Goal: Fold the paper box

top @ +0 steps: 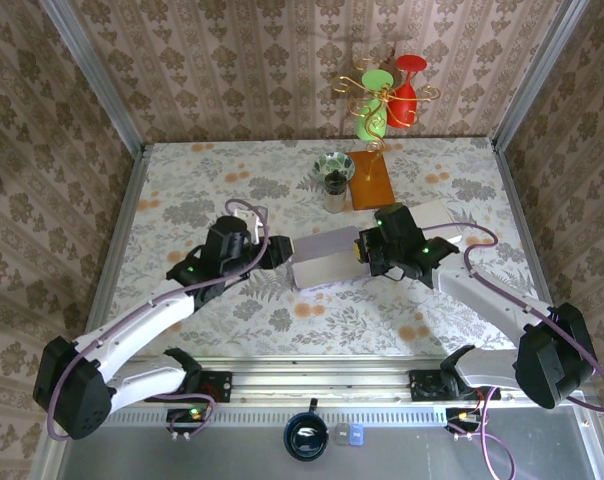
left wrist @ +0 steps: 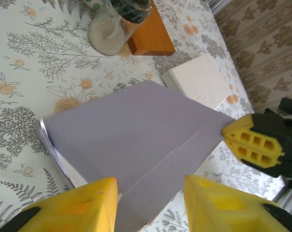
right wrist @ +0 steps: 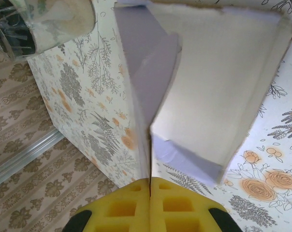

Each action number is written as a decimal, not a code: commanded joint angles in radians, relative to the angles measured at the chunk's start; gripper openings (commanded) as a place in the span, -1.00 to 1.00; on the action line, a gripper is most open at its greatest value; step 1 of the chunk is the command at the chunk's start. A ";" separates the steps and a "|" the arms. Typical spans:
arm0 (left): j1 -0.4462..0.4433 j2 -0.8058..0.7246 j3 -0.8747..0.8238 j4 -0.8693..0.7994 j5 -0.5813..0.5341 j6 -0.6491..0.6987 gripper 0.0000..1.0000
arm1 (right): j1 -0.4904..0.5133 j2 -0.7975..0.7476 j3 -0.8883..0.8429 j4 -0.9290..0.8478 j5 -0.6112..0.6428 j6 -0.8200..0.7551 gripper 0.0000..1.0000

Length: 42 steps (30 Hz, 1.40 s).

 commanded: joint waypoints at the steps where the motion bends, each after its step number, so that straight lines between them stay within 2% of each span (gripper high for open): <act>1: 0.032 0.028 0.051 -0.038 0.131 -0.040 -0.18 | 0.004 -0.002 -0.006 -0.012 -0.011 -0.018 -1.00; 4: 0.042 0.044 0.056 -0.055 0.133 -0.031 -0.18 | 0.010 0.002 -0.002 -0.011 -0.005 -0.017 -1.00; 7: 0.068 0.071 0.050 -0.073 0.130 -0.081 -0.19 | 0.014 0.004 -0.003 -0.011 -0.004 -0.022 -1.00; 13: 0.086 0.164 0.058 -0.066 0.134 -0.290 -0.21 | 0.020 -0.009 -0.056 0.015 -0.005 -0.035 -1.00; 20: 0.086 0.298 0.001 0.107 0.184 -0.425 -0.26 | 0.022 -0.025 -0.119 0.042 -0.005 -0.043 -1.00; 24: 0.086 0.356 0.001 0.116 0.197 -0.399 -0.28 | 0.021 -0.032 -0.133 0.046 -0.004 -0.044 -1.00; 30: 0.094 0.371 -0.006 0.029 0.162 -0.333 -0.26 | 0.021 -0.029 -0.135 0.050 -0.007 -0.044 -1.00; 42: 0.094 0.462 -0.032 0.084 0.189 -0.302 -0.22 | 0.021 -0.010 -0.138 0.057 -0.016 -0.048 -1.00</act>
